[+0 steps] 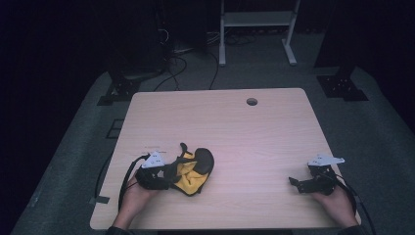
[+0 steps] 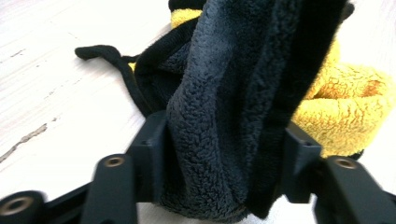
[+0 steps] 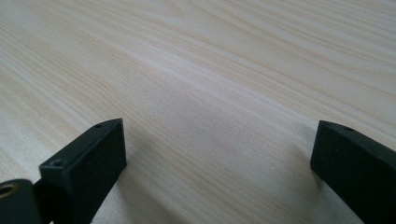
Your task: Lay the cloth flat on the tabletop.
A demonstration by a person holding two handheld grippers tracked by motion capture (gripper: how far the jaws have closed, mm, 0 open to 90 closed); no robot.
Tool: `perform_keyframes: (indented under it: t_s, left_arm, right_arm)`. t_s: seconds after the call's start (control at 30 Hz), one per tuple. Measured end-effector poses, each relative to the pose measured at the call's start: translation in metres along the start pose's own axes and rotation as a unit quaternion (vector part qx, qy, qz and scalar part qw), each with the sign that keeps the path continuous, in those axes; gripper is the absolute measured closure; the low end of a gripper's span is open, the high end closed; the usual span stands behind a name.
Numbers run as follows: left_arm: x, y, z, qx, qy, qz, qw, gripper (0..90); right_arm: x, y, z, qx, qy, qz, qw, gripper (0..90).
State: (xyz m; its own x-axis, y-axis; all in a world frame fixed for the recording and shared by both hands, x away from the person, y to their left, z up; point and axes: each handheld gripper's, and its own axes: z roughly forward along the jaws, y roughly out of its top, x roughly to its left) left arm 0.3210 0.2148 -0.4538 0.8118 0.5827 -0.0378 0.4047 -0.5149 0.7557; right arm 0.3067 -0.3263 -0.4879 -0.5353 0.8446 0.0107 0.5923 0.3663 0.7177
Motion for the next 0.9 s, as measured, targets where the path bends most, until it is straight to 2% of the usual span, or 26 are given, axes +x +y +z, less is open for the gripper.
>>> perform_keyframes:
  t_s: [0.13,0.17,0.27,0.3,0.5,0.67,0.9]
  left_arm:
    - [-0.001,0.0,0.0,0.005,-0.002,0.0,1.0,58.2]
    - [-0.001,0.001,0.0,0.007,-0.002,0.0,1.0,58.2]
    - [-0.004,0.004,-0.002,0.009,0.002,0.003,1.0,70.4]
    - [-0.004,0.004,-0.002,0.009,0.002,0.003,1.0,71.9]
    - [-0.008,0.011,-0.004,-0.009,0.0,0.007,0.9999,73.8]
    - [-0.015,0.024,-0.004,-0.036,-0.015,0.007,0.9992,74.4]
    - [-0.022,0.043,0.003,-0.057,-0.03,0.01,0.9979,74.5]
  right_arm:
    - [0.0,0.0,0.0,0.001,-0.001,0.001,1.0,2.4]
    - [0.0,0.0,0.0,0.001,-0.001,0.001,1.0,2.4]
    - [0.0,0.0,0.0,0.0,-0.001,0.001,1.0,2.4]
    - [0.0,0.0,0.0,0.0,-0.001,0.001,1.0,2.4]
    - [0.0,0.0,0.0,0.0,-0.001,0.002,1.0,2.4]
    - [0.0,0.0,0.0,0.0,-0.002,0.001,1.0,2.4]
    - [0.0,0.0,0.0,0.001,-0.002,0.002,1.0,2.4]
